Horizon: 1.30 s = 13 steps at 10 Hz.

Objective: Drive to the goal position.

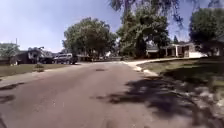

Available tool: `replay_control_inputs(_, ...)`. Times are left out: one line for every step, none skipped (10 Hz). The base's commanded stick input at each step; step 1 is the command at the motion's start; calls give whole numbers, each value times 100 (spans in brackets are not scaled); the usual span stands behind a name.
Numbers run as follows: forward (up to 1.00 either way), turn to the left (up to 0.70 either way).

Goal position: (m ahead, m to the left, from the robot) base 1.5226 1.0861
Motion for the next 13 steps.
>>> replay_control_inputs(50,0)
replay_control_inputs(50,0)
replay_control_inputs(50,0)
replay_control_inputs(50,0)
replay_control_inputs(50,0)
replay_control_inputs(50,0)
replay_control_inputs(50,0)
replay_control_inputs(50,2)
replay_control_inputs(50,18)
replay_control_inputs(50,35)
replay_control_inputs(50,49)
replay_control_inputs(50,37)
replay_control_inputs(50,26)
